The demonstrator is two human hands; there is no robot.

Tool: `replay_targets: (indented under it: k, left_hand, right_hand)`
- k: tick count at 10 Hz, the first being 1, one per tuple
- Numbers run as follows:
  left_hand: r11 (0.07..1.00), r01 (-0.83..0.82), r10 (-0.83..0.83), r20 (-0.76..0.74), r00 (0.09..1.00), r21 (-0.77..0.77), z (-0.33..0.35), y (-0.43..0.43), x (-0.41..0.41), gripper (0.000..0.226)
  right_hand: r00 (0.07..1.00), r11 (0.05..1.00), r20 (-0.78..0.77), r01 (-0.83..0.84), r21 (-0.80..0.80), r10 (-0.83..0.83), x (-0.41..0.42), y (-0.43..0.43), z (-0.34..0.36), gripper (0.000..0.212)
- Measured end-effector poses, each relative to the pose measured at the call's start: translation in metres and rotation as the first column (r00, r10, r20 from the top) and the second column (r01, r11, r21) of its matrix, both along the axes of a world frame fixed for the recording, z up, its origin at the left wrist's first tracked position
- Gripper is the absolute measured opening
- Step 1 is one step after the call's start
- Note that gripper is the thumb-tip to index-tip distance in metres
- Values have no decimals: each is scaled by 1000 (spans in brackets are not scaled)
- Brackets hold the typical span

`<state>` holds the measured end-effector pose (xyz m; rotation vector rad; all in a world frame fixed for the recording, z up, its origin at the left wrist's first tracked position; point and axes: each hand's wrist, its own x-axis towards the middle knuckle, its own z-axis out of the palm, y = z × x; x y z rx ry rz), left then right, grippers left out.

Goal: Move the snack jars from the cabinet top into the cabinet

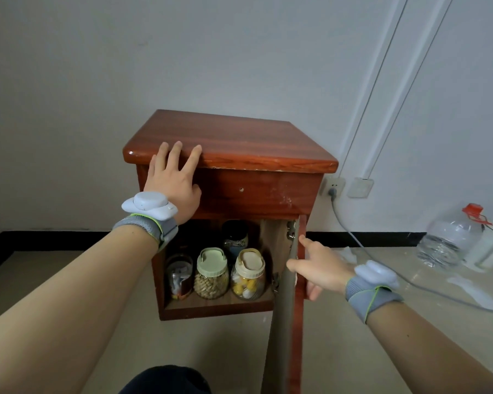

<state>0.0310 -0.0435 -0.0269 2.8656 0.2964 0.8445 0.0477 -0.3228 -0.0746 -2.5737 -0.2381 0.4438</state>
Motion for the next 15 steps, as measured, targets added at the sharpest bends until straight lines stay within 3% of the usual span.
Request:
replay_targets:
  k: [2,4,6,9,13,14,15]
  left_hand:
    - [1000,25,-27,107,994,14,4,6,3,55]
    - [997,79,-79,121,990,0,14,20,7,41]
    - [994,97,-85,211,974,-46,8,28,11,40]
    - [991,113,-89,264,960,-76,3,28,15,40]
    - [990,118,-90,293,952,-79,0,25,17,39]
    - [991,118,-92,324,942,-64,-3,26,19,38]
    - [995,87,-71,311,948,-39,-6,27,21,38]
  right_hand:
    - [995,969,-85,78,235,-59,-3,31,-7,91]
    - [965,953,88,227,199,-248,13,93,-18,99]
    - [894,867,67,409,286,-444,32,146,-13,93]
    - [825,769,6,524,365,-565,43,166,-15,91]
    - [853,780,3,476,406,-522,48,163,-21,92]
    - [883,696,-178,454,556,-434,51,150,-24,91]
    - [866,508,-396,499,702,-305,50,122,-14,43]
